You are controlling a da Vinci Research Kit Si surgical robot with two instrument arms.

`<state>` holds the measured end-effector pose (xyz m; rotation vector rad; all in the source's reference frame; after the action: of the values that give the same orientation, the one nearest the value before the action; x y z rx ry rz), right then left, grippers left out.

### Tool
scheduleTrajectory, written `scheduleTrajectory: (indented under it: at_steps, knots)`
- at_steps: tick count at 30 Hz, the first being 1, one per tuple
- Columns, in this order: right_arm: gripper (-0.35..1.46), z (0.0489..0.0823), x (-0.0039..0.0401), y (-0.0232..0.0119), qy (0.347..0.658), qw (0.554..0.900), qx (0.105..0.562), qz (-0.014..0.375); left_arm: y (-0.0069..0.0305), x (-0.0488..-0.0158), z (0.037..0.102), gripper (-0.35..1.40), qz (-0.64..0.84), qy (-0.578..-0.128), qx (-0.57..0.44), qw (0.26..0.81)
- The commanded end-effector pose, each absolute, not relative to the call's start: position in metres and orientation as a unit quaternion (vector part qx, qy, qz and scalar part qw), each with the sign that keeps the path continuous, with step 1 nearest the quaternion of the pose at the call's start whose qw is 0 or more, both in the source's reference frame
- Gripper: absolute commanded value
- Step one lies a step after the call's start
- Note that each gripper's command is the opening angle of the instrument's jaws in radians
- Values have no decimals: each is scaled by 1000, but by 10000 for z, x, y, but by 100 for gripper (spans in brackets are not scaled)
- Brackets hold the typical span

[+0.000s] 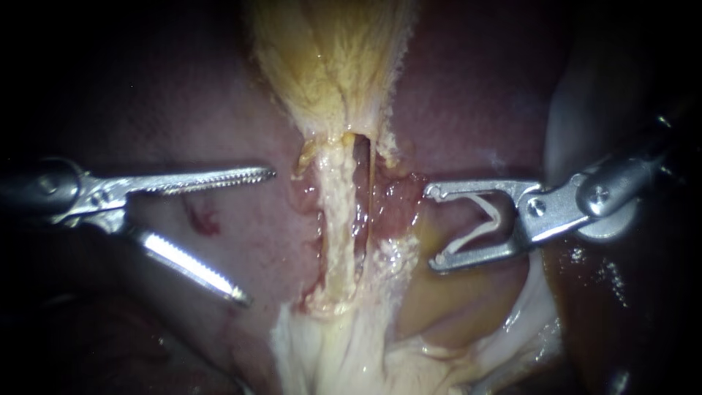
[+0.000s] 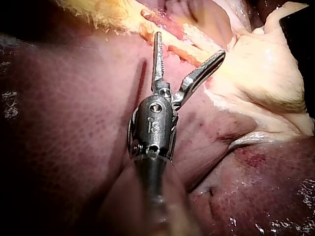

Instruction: Grabbing gallbladder

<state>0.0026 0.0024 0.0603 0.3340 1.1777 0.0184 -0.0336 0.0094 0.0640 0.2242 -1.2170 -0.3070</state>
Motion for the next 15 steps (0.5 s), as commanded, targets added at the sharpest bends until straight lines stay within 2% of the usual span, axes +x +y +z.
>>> scheduleTrajectory:
  at_steps: [1,15]
  knots:
    - [50,603,26,24,553,818,157,9,94,-336,639,126,-143,-568,105,804]
    - [50,602,27,24,553,818,157,9,115,-341,655,125,-225,-548,99,799]
